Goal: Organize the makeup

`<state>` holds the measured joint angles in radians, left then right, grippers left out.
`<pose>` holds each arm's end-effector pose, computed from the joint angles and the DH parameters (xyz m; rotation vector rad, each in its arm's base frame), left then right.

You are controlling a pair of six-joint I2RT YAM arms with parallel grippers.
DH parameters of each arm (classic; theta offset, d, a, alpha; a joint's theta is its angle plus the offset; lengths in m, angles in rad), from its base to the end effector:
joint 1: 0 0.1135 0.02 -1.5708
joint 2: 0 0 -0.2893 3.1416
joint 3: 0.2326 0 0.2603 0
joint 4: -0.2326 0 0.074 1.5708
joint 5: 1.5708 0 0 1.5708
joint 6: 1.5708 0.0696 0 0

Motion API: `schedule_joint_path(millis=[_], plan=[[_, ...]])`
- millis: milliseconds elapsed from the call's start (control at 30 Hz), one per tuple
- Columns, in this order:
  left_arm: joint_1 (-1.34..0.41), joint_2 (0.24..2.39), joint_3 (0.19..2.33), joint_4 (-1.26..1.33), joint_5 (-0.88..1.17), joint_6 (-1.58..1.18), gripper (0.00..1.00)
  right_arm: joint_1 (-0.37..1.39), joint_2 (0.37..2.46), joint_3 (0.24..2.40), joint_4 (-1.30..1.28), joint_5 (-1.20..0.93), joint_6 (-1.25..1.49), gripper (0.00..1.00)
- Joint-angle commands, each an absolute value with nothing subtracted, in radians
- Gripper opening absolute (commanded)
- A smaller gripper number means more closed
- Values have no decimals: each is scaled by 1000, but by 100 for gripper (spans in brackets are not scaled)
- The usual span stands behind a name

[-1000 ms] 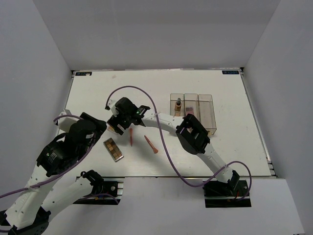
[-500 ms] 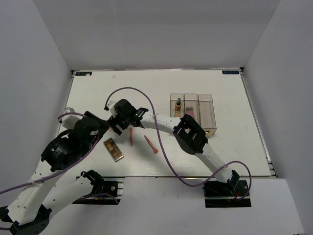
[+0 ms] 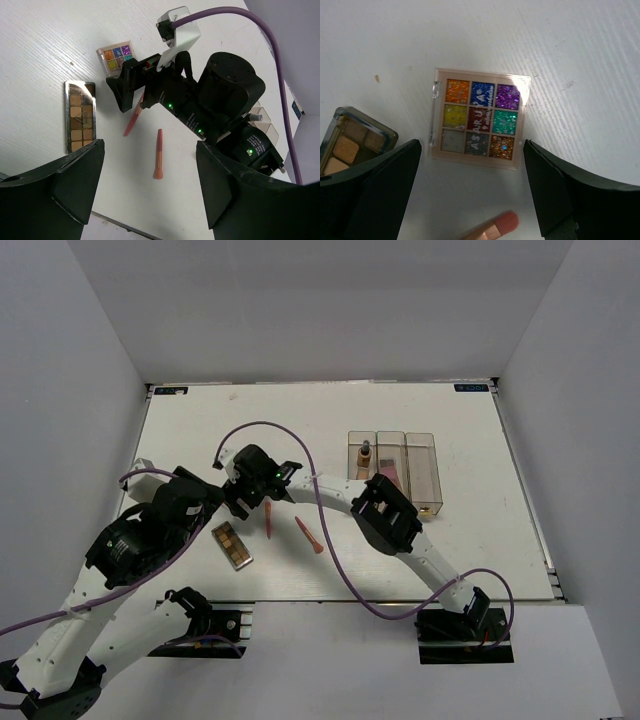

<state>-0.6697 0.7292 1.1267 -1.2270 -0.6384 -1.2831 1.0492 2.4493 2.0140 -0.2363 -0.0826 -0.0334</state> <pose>0.1059 -0.0310 0.3638 -0.9349 2.0150 -0.3016 0.2989 0.5317 0.1566 -1.2341 1.9630 0.6278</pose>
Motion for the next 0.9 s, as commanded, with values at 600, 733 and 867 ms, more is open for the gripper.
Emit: schedule_joint_path(millis=[600,733,867], plan=[[-673,710,1135,-1252,-618,-1295,84,1101,2516,2019,-241,54,-81,87],[-673,698,1124,-1261,-606,-1301,84,1097,2511,2003,-241,49,-80,66],[-673,670,1112,-1269,-601,-1307,84,1088,2477,1982,-244,29,-84,44]])
